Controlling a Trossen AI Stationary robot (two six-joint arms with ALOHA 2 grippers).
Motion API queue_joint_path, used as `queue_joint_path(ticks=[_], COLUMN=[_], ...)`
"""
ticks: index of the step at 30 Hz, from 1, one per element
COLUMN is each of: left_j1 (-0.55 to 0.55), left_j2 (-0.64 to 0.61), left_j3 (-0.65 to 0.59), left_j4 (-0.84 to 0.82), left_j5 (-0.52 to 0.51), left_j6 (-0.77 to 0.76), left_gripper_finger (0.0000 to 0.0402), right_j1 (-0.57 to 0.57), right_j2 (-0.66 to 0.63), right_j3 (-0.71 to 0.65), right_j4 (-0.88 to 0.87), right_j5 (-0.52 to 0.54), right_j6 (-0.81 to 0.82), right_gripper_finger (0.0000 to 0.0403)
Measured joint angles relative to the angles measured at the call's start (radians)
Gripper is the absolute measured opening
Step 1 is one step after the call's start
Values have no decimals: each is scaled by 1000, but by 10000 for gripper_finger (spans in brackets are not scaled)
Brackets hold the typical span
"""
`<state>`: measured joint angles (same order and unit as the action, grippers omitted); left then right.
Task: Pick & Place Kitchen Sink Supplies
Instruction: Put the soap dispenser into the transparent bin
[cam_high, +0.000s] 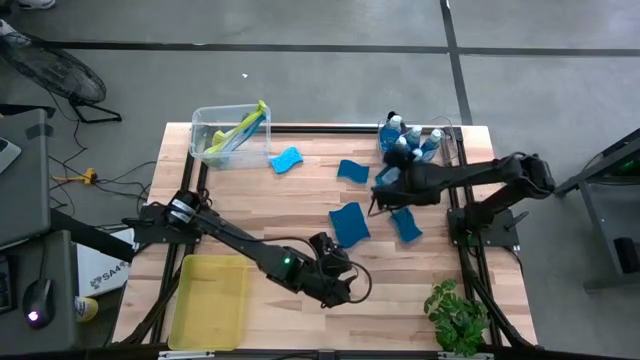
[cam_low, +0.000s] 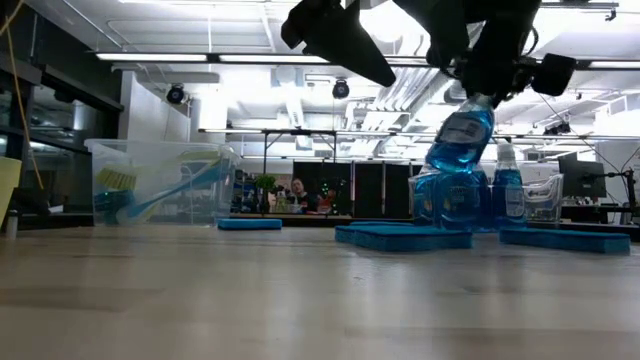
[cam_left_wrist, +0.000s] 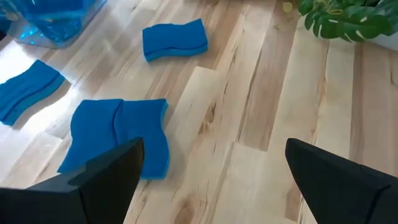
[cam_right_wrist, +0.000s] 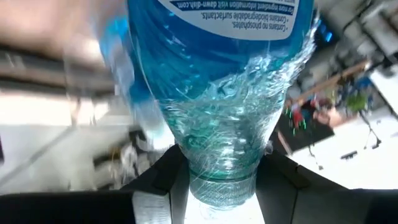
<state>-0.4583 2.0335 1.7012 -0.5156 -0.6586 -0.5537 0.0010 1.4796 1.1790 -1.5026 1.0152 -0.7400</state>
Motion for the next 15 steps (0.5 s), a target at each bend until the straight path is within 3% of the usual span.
queue_joint_path(ticks=[6, 15], left_j1=[0, 0], left_j2=[0, 0], left_j3=[0, 0], left_j4=[2, -11], left_j5=[-1, -3], left_j6=[0, -1], left_gripper_finger=[385, 385], right_j1=[-100, -133], right_j2=[-10, -36], right_j3=[0, -3], right_j4=[-66, -68], right_j5=[146, 175], right_j6=[15, -45], right_gripper_finger=[134, 134])
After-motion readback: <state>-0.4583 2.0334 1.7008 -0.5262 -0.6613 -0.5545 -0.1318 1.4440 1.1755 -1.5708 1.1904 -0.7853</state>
